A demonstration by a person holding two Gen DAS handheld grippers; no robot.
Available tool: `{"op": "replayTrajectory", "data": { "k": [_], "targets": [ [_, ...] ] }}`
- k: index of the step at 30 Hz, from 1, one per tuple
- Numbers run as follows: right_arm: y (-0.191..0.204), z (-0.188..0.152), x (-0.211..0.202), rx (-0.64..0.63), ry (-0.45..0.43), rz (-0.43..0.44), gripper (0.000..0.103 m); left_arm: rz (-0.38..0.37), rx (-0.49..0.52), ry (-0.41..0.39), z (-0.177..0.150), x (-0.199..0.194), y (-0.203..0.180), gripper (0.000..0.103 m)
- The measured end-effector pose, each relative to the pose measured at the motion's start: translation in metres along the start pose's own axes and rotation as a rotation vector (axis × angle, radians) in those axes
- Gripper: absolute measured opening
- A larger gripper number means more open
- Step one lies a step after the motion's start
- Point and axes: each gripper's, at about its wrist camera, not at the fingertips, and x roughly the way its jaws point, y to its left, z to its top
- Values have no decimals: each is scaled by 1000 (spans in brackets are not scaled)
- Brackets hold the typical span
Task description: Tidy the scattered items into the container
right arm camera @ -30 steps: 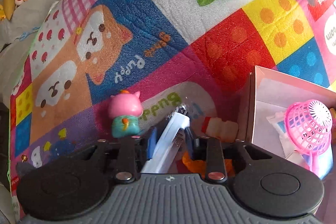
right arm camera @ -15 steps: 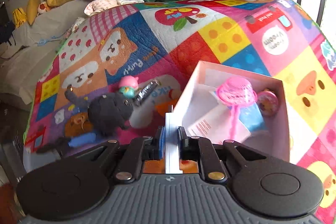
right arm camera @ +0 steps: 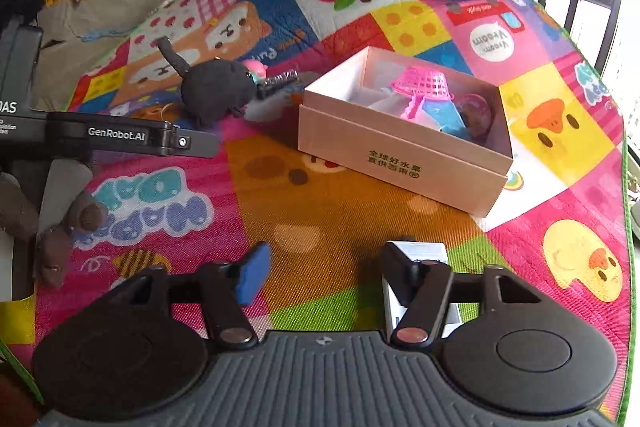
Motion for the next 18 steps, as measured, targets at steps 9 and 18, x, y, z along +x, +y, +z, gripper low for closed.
{"op": "replayTrajectory", "data": {
  "k": [9,18],
  "targets": [
    [-43,-16,12,129,3,-160,103,92,125,-91,13,-6,-2,103],
    [-36,-27,45,234,-10,-227,103,201,154,-47,58,58,5,103]
  ]
}}
